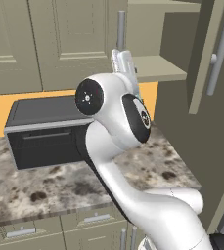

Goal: Close all open cabinet doors.

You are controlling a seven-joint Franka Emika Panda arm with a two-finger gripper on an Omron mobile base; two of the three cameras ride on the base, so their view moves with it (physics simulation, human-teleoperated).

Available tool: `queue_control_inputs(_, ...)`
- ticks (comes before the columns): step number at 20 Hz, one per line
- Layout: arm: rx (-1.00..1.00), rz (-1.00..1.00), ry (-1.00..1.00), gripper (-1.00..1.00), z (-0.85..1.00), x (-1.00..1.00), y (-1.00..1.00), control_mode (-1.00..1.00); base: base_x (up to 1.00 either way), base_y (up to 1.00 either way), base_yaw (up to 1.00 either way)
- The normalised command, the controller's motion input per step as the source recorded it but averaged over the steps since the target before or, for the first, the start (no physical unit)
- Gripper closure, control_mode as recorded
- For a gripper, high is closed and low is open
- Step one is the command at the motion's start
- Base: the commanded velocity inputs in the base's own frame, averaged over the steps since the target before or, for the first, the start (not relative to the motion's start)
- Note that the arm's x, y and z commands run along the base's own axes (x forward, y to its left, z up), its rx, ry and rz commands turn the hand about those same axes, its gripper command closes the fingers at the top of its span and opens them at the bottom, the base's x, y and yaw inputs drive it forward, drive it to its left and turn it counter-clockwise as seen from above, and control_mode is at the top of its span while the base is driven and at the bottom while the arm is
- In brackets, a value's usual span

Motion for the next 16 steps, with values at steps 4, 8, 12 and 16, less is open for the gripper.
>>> queue_control_inputs(4, 0.05, -0.01, -0.05, -1.00, 0.00, -0.60, -0.20, -1.00, 0.00, 0.00, 0.00)
queue_control_inputs(8, 0.04, -0.01, -0.06, -1.00, 0.00, -0.60, -0.19, -1.00, 0.00, 0.00, 0.00)
queue_control_inputs(12, 0.06, -0.05, -0.04, -1.00, 0.00, -0.55, -0.22, -1.00, 0.00, 0.00, 0.00)
queue_control_inputs(16, 0.09, -0.22, -0.01, -1.00, 0.00, -0.50, -0.26, -1.00, 0.00, 0.00, 0.00)
